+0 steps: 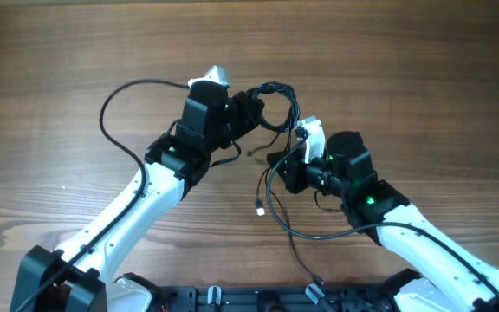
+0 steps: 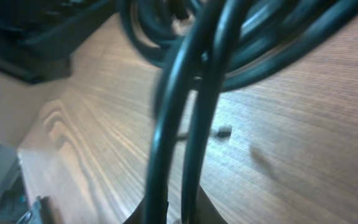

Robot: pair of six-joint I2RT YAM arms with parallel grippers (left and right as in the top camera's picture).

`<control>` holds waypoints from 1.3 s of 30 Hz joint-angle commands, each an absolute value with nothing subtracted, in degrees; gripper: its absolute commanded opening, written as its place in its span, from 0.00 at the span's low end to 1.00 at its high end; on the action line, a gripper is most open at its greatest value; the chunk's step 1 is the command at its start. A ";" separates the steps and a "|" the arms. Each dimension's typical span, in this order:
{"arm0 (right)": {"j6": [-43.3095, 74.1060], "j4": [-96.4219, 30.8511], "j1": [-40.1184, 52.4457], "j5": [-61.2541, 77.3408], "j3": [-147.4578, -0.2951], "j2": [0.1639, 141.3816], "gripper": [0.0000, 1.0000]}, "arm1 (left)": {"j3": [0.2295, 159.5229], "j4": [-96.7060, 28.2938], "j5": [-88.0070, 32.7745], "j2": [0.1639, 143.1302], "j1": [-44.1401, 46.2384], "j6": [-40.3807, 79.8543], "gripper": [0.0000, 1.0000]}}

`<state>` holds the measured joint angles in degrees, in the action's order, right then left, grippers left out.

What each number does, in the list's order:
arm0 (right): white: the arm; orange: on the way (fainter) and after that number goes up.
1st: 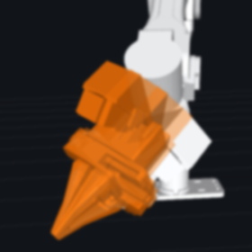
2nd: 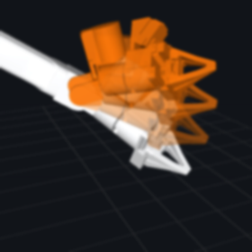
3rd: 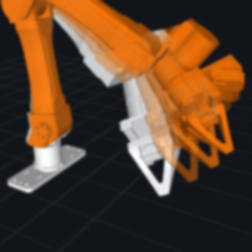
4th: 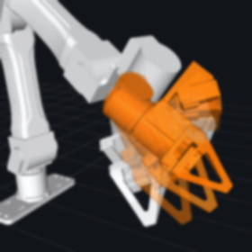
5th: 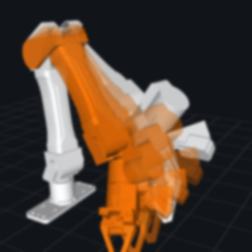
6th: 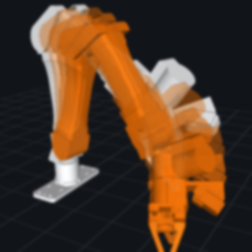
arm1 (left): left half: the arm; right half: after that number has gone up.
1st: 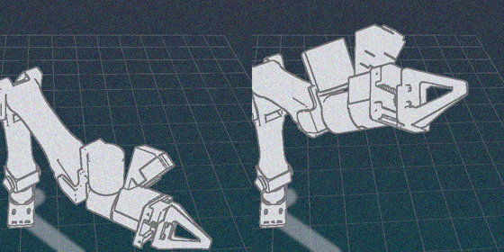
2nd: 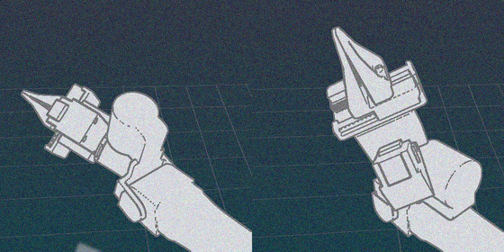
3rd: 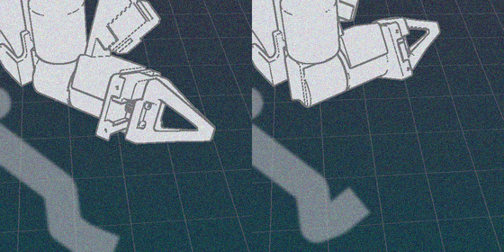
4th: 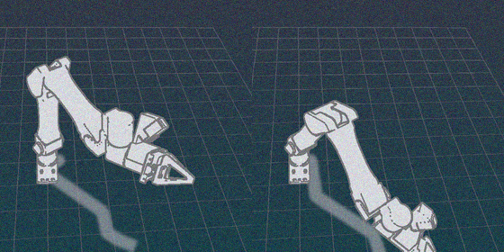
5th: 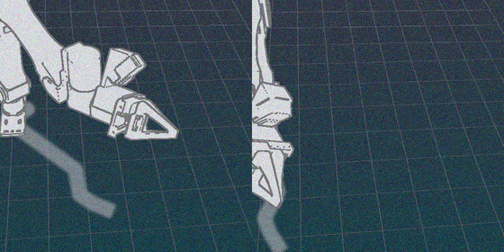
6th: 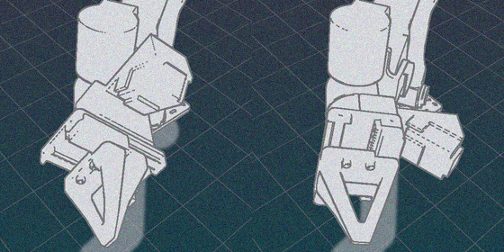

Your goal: Untangle cables

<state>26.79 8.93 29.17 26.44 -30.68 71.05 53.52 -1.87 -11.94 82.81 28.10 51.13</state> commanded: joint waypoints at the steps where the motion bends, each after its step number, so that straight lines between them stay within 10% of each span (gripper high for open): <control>1: 28.56 6.02 29.39 30.35 -31.07 66.13 0.09 | 53.65 -1.93 -10.37 81.65 27.83 32.53 0.04; 5: 28.45 2.26 29.39 29.87 -31.07 60.36 0.09 | 53.65 -1.91 -10.37 81.65 27.83 33.65 0.04; 11: 26.98 -1.89 29.41 17.19 -31.07 60.05 0.80 | 53.65 -2.20 -10.83 81.65 27.83 63.66 0.04; 19: 27.16 5.72 29.41 16.12 -31.07 67.75 0.76 | 53.65 -7.86 -11.03 81.65 28.49 98.32 0.04; 25: 27.03 9.76 29.41 16.80 -31.07 69.30 0.76 | 53.65 -9.65 -10.11 81.65 28.34 99.46 0.04; 26: 27.05 8.93 29.41 17.43 -31.07 68.71 1.00 | 53.65 -10.02 -8.86 81.65 28.05 99.44 0.04; 39: 4.62 -3.46 29.41 13.06 -31.07 53.78 1.00 | 53.65 -11.55 -12.49 81.65 26.52 99.48 0.04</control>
